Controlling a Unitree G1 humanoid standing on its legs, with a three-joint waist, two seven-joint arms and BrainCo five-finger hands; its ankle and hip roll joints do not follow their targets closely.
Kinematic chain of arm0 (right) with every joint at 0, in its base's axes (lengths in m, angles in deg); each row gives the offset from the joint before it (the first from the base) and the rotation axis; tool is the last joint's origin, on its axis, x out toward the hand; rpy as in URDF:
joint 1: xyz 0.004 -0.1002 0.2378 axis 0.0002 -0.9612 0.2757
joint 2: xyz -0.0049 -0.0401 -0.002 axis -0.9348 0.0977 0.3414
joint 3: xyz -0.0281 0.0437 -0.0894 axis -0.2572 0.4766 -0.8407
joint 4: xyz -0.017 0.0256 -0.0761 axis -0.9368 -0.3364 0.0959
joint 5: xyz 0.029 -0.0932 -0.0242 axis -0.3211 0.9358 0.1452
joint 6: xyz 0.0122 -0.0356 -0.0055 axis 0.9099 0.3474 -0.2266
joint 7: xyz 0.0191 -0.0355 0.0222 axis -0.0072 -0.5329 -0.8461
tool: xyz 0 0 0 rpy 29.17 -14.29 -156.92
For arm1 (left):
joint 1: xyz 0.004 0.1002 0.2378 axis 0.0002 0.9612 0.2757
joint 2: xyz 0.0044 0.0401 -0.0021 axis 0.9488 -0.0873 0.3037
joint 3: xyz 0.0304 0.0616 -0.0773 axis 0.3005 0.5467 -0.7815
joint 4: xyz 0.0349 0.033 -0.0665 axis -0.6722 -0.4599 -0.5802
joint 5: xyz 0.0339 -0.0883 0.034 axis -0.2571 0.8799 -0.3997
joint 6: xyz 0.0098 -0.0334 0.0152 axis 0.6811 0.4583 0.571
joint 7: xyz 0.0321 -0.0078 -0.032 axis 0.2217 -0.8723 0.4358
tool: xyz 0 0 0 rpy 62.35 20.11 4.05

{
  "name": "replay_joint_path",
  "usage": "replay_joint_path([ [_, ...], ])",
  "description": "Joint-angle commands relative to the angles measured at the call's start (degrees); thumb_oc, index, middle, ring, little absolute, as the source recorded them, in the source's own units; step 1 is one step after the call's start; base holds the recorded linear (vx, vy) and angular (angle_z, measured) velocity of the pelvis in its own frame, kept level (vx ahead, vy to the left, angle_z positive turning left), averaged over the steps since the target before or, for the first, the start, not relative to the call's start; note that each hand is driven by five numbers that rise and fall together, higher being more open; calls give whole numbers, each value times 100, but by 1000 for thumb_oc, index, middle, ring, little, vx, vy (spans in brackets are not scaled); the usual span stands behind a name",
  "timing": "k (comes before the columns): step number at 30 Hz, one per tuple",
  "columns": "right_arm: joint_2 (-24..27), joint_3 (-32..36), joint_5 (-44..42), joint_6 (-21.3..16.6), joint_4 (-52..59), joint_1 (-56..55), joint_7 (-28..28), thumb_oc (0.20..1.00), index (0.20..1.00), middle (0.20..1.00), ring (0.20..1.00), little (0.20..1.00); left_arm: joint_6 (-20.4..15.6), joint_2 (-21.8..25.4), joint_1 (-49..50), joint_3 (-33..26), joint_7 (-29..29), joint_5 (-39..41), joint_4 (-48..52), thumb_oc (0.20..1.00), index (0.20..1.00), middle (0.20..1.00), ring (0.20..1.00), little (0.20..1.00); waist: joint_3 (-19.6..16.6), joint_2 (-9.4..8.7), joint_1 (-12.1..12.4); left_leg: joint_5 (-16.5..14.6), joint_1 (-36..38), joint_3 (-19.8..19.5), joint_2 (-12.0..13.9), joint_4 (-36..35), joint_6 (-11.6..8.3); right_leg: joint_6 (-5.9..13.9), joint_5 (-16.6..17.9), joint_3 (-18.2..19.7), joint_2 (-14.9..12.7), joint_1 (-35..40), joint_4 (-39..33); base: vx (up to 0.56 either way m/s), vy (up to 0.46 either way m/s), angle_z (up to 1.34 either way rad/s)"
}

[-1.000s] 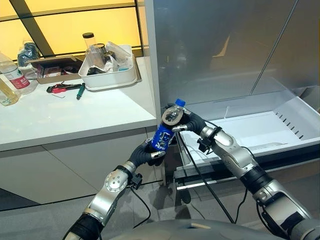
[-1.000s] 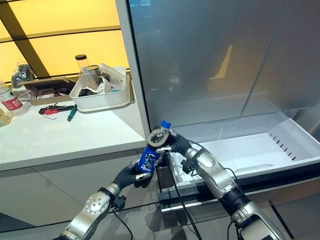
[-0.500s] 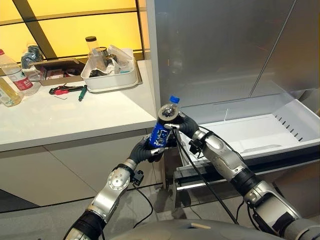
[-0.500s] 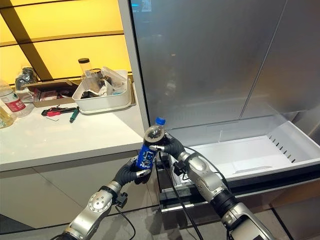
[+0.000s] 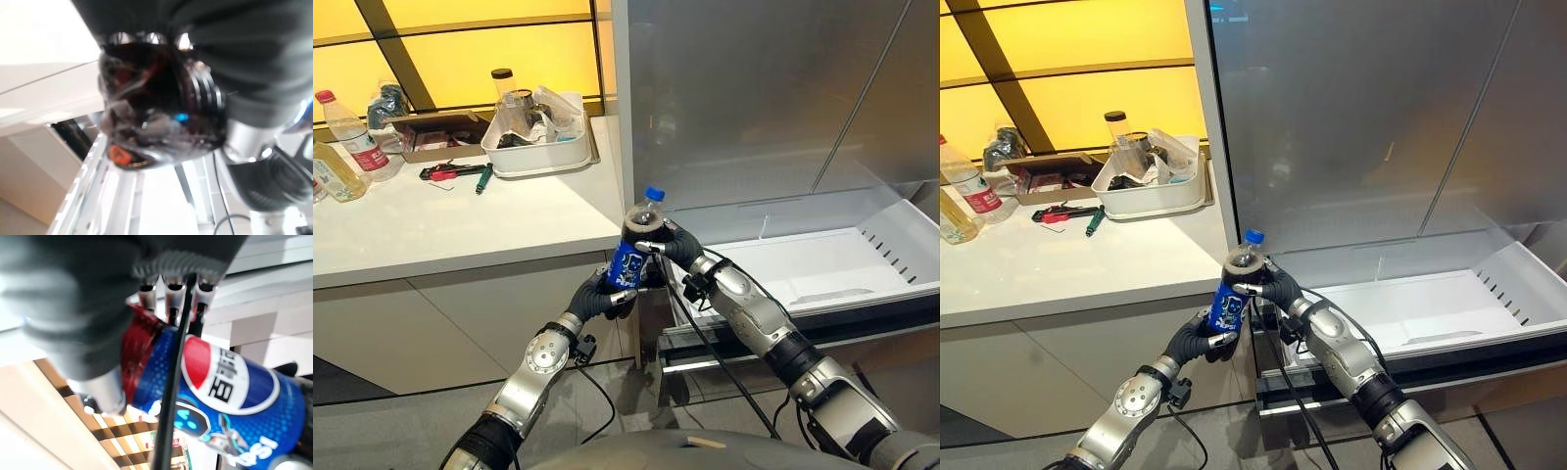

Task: Take the drinks into the refrigerator

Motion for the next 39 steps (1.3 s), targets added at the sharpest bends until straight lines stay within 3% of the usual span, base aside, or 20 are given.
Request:
replay_joint_path([
  [1, -65, 662, 7, -503, 564, 145, 96, 200, 200, 200, 200, 200, -685, -140, -711, -382, 89, 258, -65, 1000, 1000, 1000, 1000, 1000, -28, -193, 52, -946, 463, 156, -268, 41, 406, 66, 195, -45, 27, -340, 55, 0, 0, 0],
  [11, 208, 1307, 169, -612, 1033, -250, 239, 200, 200, 200, 200, 200, -622, -217, -421, -677, -26, 543, -192, 1000, 1000, 1000, 1000, 1000, -21, -179, 41, -942, 458, 177, -262, 41, 408, 71, 204, -18, 28, -362, 48, 0, 0, 0],
  [22, 648, 2556, 322, -853, 1497, -661, 562, 200, 200, 200, 200, 200, -514, -290, 131, -1149, -294, 1122, -68, 1000, 1000, 1000, 1000, 1000, -21, -169, 33, -938, 421, 162, -273, 41, 421, 75, 214, -18, 45, -394, 48, 0, 0, 0],
  [33, 1432, 3888, 301, -1201, 1915, -664, 947, 200, 200, 200, 200, 200, -462, -211, 607, -1384, -678, 1652, 559, 1000, 1000, 1000, 1000, 1000, -7, -194, -5, -874, 318, 165, -302, 41, 433, 95, 282, 21, 53, -516, 48, -6, 1, 0],
  [39, 1889, 4068, 773, -1103, 1508, -803, 1131, 200, 200, 200, 200, 200, -463, -56, 884, -1565, -812, 1890, 994, 1000, 1000, 1000, 1000, 1000, 31, -208, 7, -932, 307, 165, -296, 41, 431, 107, 244, 38, 60, -528, 48, 0, 0, 0],
])
